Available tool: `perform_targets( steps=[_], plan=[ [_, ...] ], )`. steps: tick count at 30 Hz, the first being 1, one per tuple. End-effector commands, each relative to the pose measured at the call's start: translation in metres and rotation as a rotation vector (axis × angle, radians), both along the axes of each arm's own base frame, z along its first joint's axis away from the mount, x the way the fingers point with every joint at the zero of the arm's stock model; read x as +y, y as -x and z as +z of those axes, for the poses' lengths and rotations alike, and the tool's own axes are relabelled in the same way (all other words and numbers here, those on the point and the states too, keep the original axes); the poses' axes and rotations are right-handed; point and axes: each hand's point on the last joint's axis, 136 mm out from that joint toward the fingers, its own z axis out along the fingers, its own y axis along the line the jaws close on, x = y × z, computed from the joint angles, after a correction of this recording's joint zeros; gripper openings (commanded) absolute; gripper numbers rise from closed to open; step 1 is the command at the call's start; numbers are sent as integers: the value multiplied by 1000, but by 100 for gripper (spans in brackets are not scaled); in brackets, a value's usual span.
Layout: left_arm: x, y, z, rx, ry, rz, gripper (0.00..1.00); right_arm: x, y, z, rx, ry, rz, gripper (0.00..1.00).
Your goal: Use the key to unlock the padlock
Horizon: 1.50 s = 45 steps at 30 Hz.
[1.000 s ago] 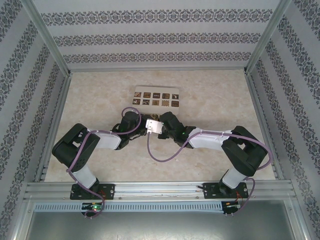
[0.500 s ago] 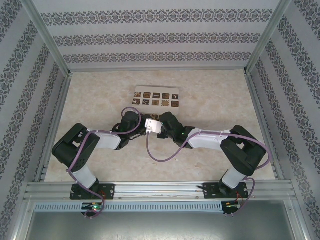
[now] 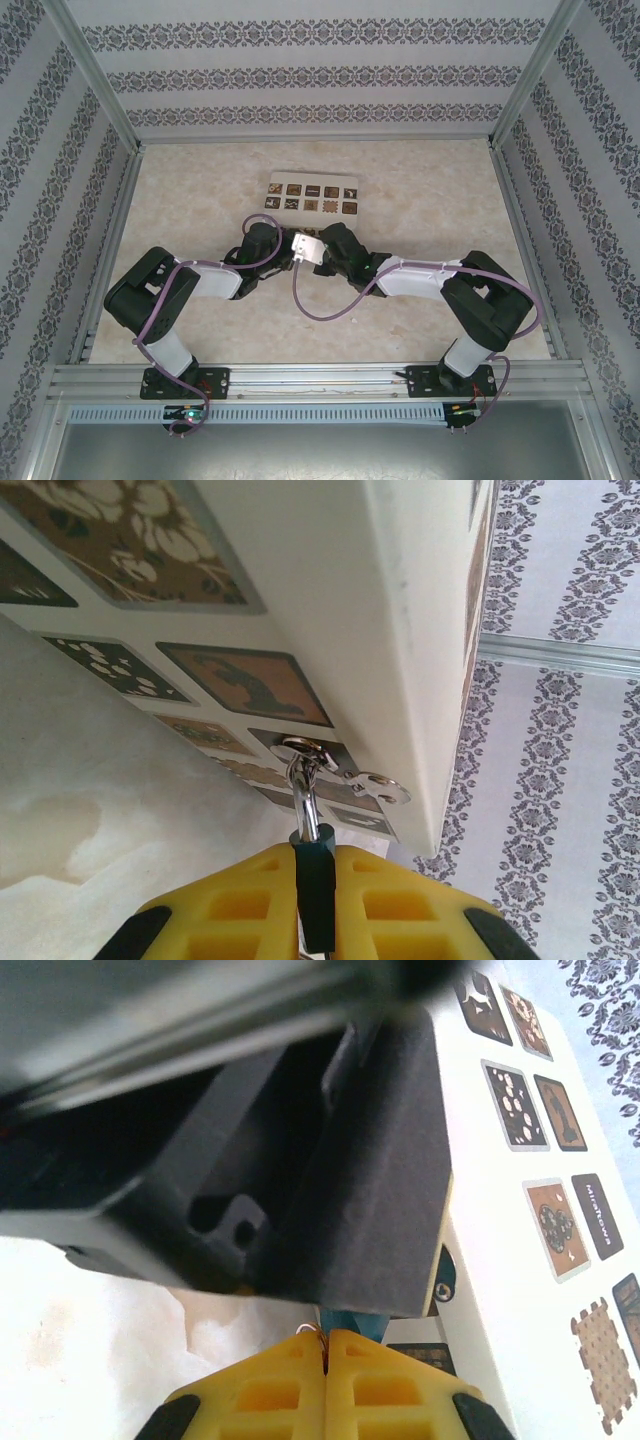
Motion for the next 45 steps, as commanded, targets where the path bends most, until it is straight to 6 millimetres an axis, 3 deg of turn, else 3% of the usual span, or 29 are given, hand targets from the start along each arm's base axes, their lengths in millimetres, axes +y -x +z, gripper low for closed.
perform_targets(
  steps=[1,16,25,33,41,45],
  plan=[
    [-13,-4,36,-91,73,-32,14,-2,-12,23,0,-147,-79,0],
    [-14,-3,30,-79,67,-45,14,2,-21,32,164,-555,-256,0],
    [-14,-3,29,-75,60,-49,14,-4,-18,16,192,-554,-283,0],
    [-7,-2,32,-85,8,-46,29,-15,-13,6,246,-609,-341,0],
    [19,5,33,-92,-79,-18,37,-37,-7,6,334,-736,-423,0],
    [33,7,47,-134,-164,-7,41,-52,-2,5,396,-821,-488,0]
  ],
)
